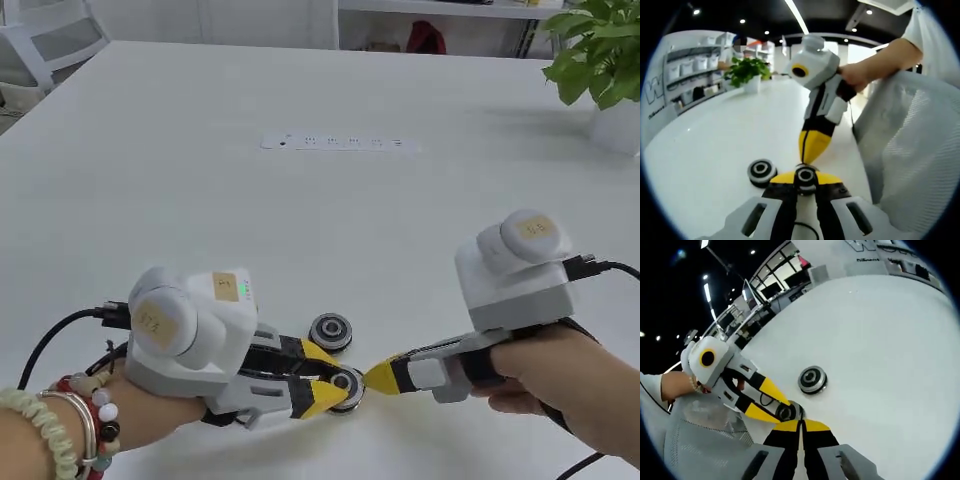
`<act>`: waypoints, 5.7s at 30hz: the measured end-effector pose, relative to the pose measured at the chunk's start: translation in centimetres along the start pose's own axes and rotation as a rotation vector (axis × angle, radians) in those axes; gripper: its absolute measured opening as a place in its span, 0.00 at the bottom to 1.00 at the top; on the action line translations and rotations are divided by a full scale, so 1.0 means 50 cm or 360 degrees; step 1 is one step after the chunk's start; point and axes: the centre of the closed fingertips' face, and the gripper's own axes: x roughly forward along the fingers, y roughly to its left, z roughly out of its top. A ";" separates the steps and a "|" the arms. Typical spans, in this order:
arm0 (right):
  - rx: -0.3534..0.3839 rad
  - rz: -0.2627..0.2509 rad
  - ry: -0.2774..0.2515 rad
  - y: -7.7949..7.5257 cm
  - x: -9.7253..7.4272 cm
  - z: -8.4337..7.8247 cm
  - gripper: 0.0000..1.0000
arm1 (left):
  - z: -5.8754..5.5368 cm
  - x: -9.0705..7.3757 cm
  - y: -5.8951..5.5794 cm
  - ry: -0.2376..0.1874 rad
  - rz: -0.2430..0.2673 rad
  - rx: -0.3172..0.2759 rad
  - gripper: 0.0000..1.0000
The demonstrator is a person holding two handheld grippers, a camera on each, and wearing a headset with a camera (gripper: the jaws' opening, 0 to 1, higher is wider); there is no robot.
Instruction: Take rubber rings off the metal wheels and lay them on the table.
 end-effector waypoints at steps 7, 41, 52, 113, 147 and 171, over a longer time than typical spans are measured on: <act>0.0060 0.0029 -0.0024 0.007 -0.002 0.005 0.00 | 0.000 0.000 0.000 0.0003 0.0001 0.0007 0.14; 0.0032 0.0084 -0.0040 0.034 -0.004 0.016 0.00 | 0.000 0.000 0.001 0.0013 0.0018 0.0008 0.14; 0.0017 0.0104 -0.0047 0.044 -0.003 0.018 0.00 | -0.001 0.000 0.001 0.0014 0.0015 0.0010 0.14; 0.0217 0.0156 -0.0066 0.046 -0.004 0.018 0.00 | 0.001 0.002 -0.002 0.0068 0.0031 0.0074 0.14; 0.0262 0.0091 -0.0207 0.030 -0.028 0.053 0.00 | 0.124 -0.044 -0.014 -0.0035 0.0022 0.0051 0.55; 0.0118 0.0077 -0.0285 0.049 -0.044 0.085 0.00 | 0.142 -0.254 0.012 -0.0022 0.0271 -0.0005 0.81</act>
